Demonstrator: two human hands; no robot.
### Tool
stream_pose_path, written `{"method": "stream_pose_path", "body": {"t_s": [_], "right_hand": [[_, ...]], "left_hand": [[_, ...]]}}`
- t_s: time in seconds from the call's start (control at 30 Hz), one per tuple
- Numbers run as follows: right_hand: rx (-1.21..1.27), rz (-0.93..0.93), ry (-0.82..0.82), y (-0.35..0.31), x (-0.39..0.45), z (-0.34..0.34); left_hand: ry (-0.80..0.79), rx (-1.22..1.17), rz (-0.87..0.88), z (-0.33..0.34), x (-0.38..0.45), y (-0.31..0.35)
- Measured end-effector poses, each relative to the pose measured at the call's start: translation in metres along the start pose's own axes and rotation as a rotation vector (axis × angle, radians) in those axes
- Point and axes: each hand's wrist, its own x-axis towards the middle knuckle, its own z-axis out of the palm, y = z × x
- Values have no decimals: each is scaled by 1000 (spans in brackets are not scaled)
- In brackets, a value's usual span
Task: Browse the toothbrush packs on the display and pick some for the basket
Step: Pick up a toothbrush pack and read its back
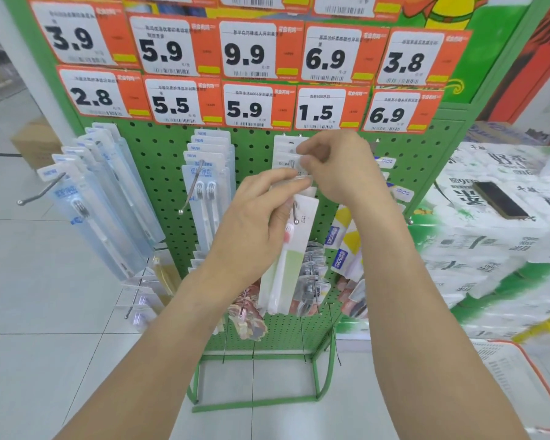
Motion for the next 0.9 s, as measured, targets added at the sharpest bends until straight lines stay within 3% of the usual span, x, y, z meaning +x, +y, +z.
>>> {"method": "stream_pose_path", "body": {"t_s": [0.17, 0.43, 0.9], "right_hand": [[5, 3, -37, 1, 7, -5], [8, -26, 45, -2, 3, -8], [-89, -137, 345, 4, -33, -15]], "left_hand": [[6, 12, 8, 0, 2, 0], [-3, 28, -6, 1, 4, 1], [-3, 41, -31, 2, 4, 2]]}}
